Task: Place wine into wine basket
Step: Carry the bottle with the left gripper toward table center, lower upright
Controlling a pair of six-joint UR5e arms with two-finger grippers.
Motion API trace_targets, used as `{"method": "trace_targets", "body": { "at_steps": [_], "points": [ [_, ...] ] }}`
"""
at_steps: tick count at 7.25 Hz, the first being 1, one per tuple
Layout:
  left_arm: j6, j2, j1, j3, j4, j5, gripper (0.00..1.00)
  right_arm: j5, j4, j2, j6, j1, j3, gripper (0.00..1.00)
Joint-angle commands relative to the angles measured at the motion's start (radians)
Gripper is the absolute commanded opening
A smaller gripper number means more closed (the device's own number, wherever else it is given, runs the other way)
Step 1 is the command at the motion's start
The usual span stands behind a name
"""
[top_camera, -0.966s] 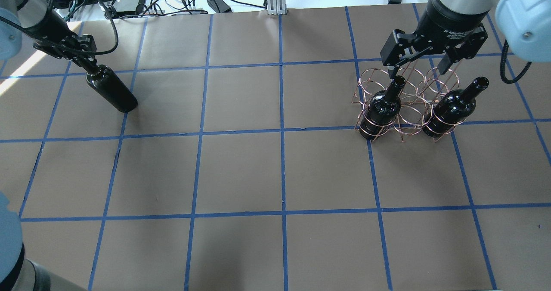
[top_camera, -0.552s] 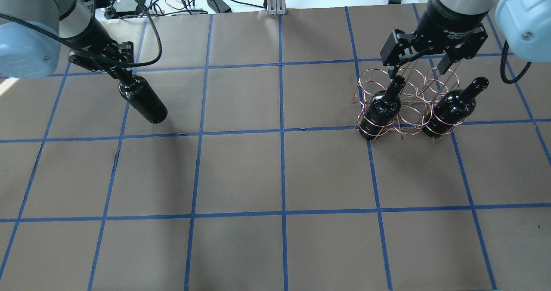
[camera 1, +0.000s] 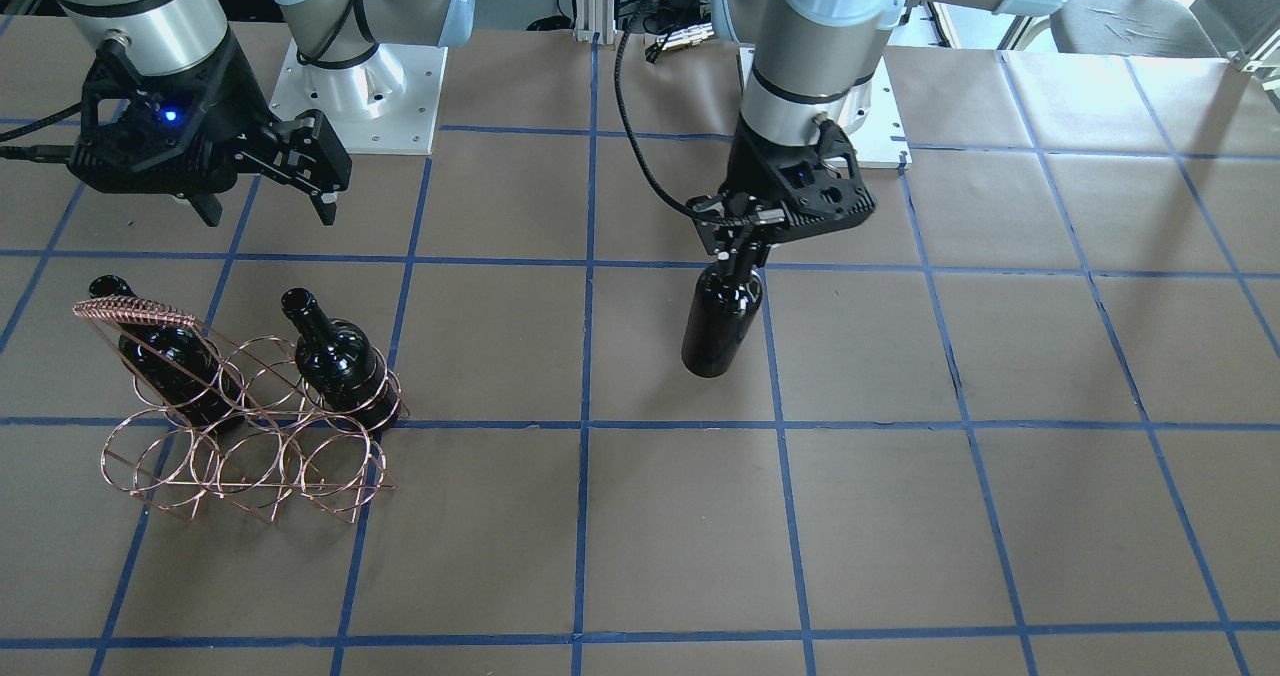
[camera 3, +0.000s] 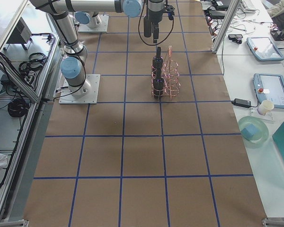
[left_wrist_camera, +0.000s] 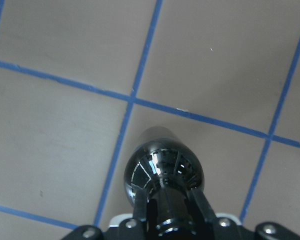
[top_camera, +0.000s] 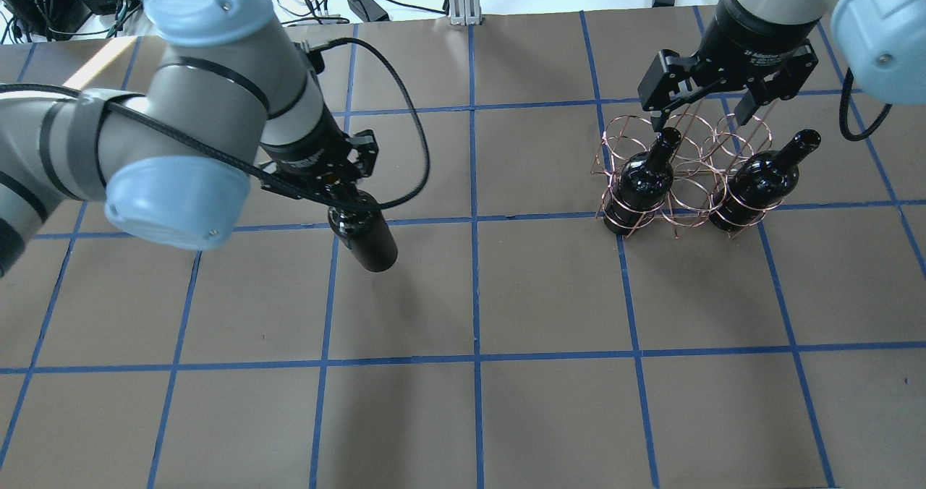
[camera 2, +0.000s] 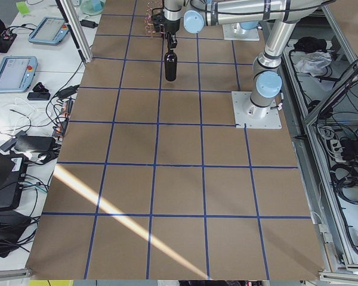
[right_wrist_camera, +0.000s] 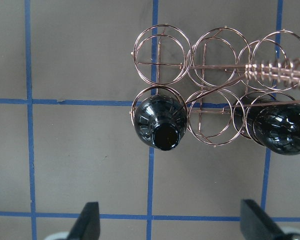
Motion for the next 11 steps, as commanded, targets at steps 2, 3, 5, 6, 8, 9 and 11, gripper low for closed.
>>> {"method": "trace_targets", "body": {
  "at_steps": [2,3,5,6,8,9,11],
  "points": [
    [-0.277,-0.008,-0.204,-0.012,-0.015,0.005,0.0,0.002,-0.002,0.0,0.002,0.006,0.0,1.0],
    [-0.269,-0.01,-0.201,-0.012,-0.015,0.006,0.0,0.002,0.0,0.0,0.002,0.006,0.001,1.0],
    [-0.261,-0.014,-0.197,-0.014,-0.018,0.02,0.0,0.002,0.0,0.0,0.002,0.006,0.001,1.0],
    [-0.228,-0.028,-0.18,-0.012,-0.015,0.066,0.0,0.002,0.0,0.0,0.002,0.006,0.0,1.0],
    [-0.157,-0.036,-0.103,-0.002,0.0,0.053,0.0,0.002,-0.002,0.0,0.002,0.006,0.0,1.0],
    [-0.171,-0.04,-0.112,-0.003,-0.004,0.025,0.0,0.003,-0.002,0.0,0.002,0.005,-0.003,1.0],
    [-0.183,-0.04,-0.115,-0.005,-0.009,-0.018,0.0,0.002,-0.002,0.0,0.002,0.005,-0.003,1.0]
  ]
}}
